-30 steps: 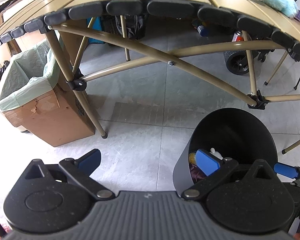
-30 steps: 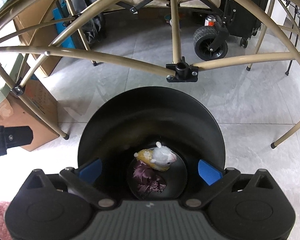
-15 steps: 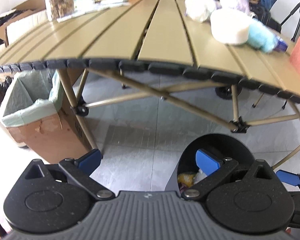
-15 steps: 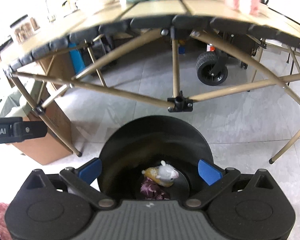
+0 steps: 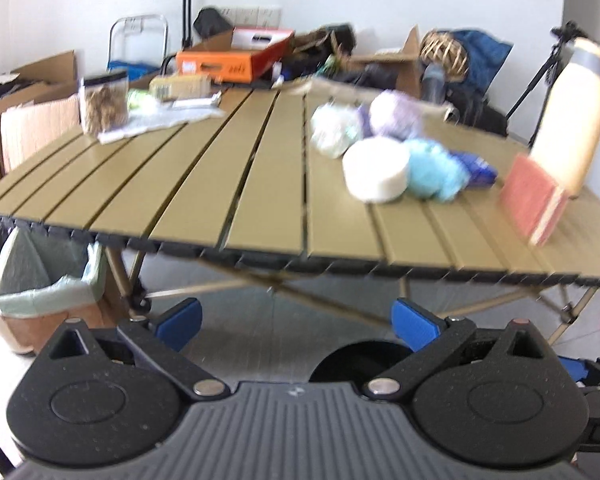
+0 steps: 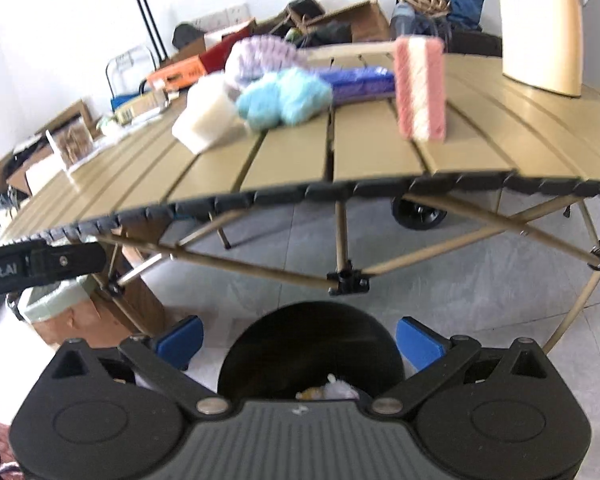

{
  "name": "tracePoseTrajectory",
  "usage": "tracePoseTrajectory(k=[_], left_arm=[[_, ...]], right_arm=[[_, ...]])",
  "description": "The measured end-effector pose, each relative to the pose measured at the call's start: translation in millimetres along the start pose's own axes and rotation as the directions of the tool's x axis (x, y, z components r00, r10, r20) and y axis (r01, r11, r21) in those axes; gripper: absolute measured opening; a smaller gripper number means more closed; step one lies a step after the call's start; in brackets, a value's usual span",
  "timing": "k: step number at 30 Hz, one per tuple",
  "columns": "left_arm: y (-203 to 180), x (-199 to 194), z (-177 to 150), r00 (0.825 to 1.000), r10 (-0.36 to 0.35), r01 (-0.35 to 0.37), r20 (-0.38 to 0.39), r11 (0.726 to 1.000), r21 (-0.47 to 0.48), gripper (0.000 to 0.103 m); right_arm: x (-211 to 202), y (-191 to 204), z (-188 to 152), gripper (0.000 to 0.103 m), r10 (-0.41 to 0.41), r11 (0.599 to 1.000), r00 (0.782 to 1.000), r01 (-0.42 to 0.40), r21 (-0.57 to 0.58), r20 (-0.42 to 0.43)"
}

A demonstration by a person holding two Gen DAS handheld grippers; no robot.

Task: Collect trash
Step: 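Raise both open tools from the bin back toward the table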

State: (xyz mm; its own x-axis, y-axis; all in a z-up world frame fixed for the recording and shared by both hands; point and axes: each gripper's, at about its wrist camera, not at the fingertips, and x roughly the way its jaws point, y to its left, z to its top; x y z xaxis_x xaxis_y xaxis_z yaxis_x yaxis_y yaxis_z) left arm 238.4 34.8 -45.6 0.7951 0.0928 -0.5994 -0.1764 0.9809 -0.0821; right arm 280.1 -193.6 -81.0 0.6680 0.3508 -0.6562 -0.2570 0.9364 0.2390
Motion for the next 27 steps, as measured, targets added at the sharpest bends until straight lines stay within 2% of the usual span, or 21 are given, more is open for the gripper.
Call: tracePoseTrajectory(k=[9, 14, 17, 21, 24, 27], left_arm=[[-16, -22, 20, 0.992, -0.049, 0.050, 0.113, 0.999, -0.008, 0.103], [-24, -25, 31, 0.987, -0.065, 0.066, 0.146, 0.998, -0.002, 0.103], [-26, -27, 39, 0.978, -0.079, 0.081, 0.192, 0.997, -0.005, 0.103], [-29, -29, 52, 0.964, -0.080, 0.084, 0.253, 0.996, -0.003, 0.103], [-30, -24, 60, 0.958, -0.084, 0.091, 0.273, 0.996, -0.012, 0.103], [-32, -16, 66, 0.954, -0.089, 0.097, 0.286, 0.995, -0.015, 0.103]], right_arm=[[-43, -11, 19, 0.103, -0.004, 1.000, 0.989, 0.003, 0.008, 0.151], [-58, -15, 34, 0.103, -0.026, 1.000, 0.974, 0.028, -0.005, 0.225], [-67, -19, 43, 0.103, -0.043, 0.999, 0.962, 0.048, -0.012, 0.268], [-71, -25, 58, 0.103, -0.055, 0.998, 0.948, 0.063, -0.017, 0.314], [-70, -26, 68, 0.103, -0.084, 0.995, 0.933, 0.098, -0.021, 0.350], [-64, -32, 78, 0.103, -0.075, 0.996, 0.927, 0.085, -0.013, 0.366]])
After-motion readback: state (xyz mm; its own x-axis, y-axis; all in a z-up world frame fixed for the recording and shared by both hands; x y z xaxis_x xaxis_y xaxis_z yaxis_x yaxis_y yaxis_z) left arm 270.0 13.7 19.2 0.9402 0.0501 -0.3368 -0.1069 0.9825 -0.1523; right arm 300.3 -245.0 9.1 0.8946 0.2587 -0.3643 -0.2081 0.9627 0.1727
